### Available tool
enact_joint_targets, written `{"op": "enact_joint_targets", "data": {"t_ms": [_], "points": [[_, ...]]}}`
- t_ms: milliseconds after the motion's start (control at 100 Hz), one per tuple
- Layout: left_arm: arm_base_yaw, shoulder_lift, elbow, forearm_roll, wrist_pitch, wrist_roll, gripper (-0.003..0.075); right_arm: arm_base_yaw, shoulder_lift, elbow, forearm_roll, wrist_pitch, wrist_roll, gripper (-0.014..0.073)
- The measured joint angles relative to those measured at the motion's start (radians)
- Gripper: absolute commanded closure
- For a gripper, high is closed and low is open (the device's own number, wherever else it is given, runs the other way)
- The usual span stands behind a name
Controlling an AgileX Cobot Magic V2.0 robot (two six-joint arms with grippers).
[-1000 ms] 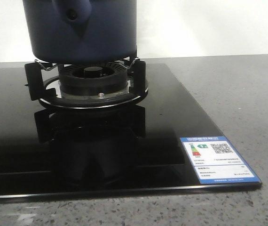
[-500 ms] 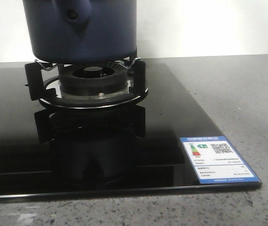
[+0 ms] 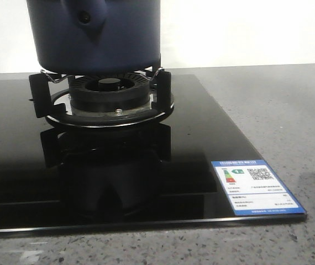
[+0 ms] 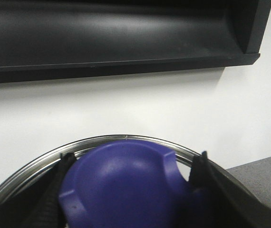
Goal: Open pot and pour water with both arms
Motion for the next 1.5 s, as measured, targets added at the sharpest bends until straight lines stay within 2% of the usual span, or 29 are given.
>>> {"op": "enact_joint_targets", "data": {"t_ms": [150,340,610,920,970,1040,1140,1210,1500], "points": [[0.0,0.0,0.0,0.0,0.0,0.0,0.0364,-0.07,0.07,0.077,-0.005,-0.072,-0.094,0.033],[0.0,0.0,0.0,-0.002,0.0,0.0,0.0364,-0.08,0.188,0.086,-0.004,-0.148,-0.202,0.033],[0.0,0.0,0.0,-0.013,0.0,0.0,0.0364,-0.08,0.322,0.086,0.089,-0.229,-0.373,0.033],[0.0,0.0,0.0,-0.013,0.002,0.0,0.0364,-0.08,0.373,0.086,0.117,-0.31,-0.431,0.0327],[0.0,0.0,0.0,-0.013,0.002,0.0,0.0364,-0.08,0.373,0.086,0.117,-0.311,-0.431,0.031],[0.0,0.0,0.0,-0.013,0.002,0.0,0.0364,-0.08,0.374,0.086,0.117,-0.311,-0.431,0.0243],[0.0,0.0,0.0,-0.013,0.002,0.0,0.0364,-0.08,0.374,0.086,0.117,-0.311,-0.431,0.0076],[0.0,0.0,0.0,-0.013,0.002,0.0,0.0364,-0.08,0.374,0.086,0.117,-0.311,-0.429,0.0001],[0.0,0.0,0.0,-0.013,0.002,0.0,0.0364,-0.08,0.295,0.118,0.114,-0.25,-0.372,-0.0016]]}}
